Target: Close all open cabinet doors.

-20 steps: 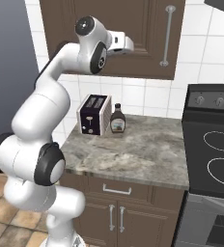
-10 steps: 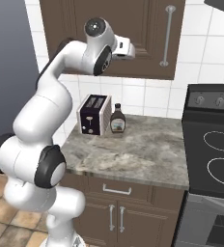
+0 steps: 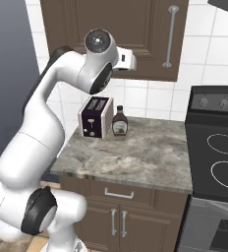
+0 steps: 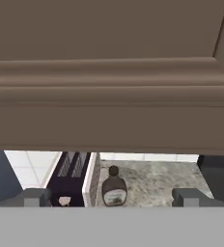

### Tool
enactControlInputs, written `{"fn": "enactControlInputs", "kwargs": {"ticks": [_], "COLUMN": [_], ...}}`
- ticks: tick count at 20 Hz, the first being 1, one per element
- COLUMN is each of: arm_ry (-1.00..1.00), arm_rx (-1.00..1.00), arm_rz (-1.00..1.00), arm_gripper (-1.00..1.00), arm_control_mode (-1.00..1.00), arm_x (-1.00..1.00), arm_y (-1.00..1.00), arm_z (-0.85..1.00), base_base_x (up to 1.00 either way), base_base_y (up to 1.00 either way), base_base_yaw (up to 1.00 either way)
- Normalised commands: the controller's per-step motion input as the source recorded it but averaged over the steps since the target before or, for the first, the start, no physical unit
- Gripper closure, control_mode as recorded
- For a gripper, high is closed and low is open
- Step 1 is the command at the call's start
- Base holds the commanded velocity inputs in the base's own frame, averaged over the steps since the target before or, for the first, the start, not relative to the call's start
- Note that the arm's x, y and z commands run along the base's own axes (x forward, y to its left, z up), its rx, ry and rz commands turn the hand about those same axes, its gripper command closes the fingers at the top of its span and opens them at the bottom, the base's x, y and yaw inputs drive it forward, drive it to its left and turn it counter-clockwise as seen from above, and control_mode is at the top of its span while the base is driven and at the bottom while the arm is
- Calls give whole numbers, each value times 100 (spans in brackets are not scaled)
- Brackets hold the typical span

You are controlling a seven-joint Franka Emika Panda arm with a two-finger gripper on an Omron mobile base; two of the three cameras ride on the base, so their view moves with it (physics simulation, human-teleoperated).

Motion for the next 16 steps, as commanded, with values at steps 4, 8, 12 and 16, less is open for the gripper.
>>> {"fn": "enactControlInputs", "kwargs": {"ticks": [4, 8, 12, 16], "arm_ry": [-11, -6, -1, 0], "arm_rx": [1, 2, 0, 0], "arm_rz": [2, 0, 0, 1], "arm_gripper": [-100, -100, -100, -100], "arm_control_mode": [-100, -100, -100, -100], "arm_x": [-100, -100, -99, -81], "arm_y": [14, 27, 38, 53], "arm_z": [0, -1, -11, -30], "base_base_x": [0, 0, 0, 0], "base_base_y": [0, 0, 0, 0], "base_base_yaw": [0, 0, 0, 0]}}
